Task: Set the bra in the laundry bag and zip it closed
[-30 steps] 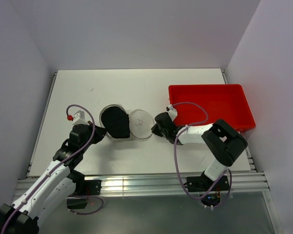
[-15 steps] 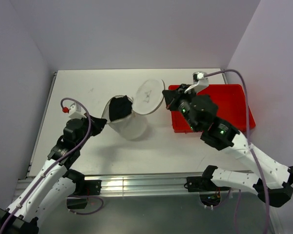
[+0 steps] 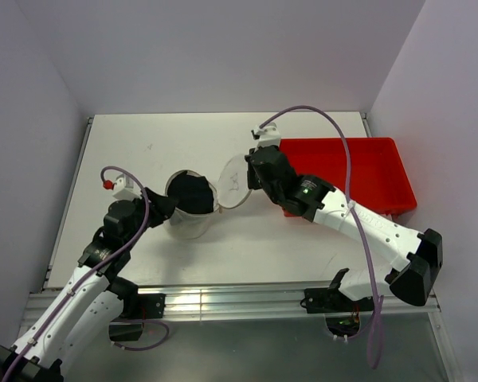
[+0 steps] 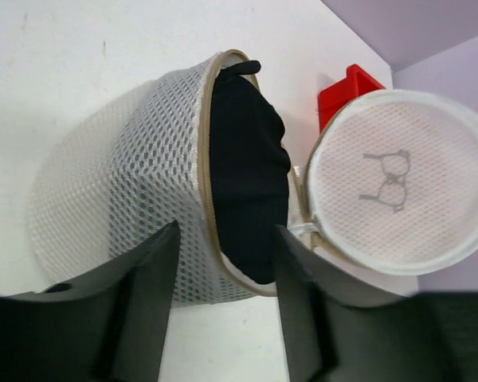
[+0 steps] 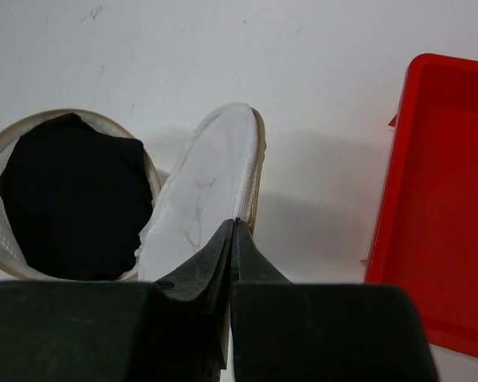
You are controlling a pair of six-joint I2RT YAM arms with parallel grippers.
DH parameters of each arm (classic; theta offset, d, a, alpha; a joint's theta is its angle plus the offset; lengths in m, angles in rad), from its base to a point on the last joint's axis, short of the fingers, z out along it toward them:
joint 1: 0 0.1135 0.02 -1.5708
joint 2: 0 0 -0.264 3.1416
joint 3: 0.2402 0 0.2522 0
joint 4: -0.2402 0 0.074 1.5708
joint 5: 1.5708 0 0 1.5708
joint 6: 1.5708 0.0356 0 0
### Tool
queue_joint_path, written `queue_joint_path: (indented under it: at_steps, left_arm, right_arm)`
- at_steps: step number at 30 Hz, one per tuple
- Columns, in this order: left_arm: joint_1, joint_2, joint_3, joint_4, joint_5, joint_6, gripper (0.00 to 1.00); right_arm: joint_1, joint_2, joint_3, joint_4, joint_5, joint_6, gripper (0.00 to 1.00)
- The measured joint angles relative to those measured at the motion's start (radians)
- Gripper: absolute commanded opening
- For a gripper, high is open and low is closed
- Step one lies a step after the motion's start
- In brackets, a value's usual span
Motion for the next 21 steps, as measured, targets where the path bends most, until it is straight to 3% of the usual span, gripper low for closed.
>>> queue_joint_path:
  at_steps: [5, 8, 10, 15, 21]
  left_arm:
    - [0.0, -0.006, 0.034, -0.069, 0.023, 0.016, 0.51]
    - [0.0, 0.002, 0.123, -0.137, 0.051, 0.038, 0.33]
    - [-0.001, 0.031, 0.195, -0.15, 0.08, 0.059, 0.3]
    - [-0.032, 0.19, 0.349, -0.132, 0.108, 0.1, 0.23]
    - [-0.069, 0.424, 0.375, -0.101, 0.098, 0.122, 0.09]
  right_arm:
    - [0.0, -0.001, -0.013, 0.02, -0.031, -0.006, 0.0]
    - [0.0, -0.007, -0.013, 0.037, -0.043, -0.013, 0.0]
    - [0.0, -0.014, -0.013, 0.049, -0.054, -0.019, 0.0]
    - [0.0, -0.055, -0.014, 0.096, -0.084, -0.039, 0.0]
    - [0.0, -0.108, -0.014, 0.163, -0.128, -0.072, 0.0]
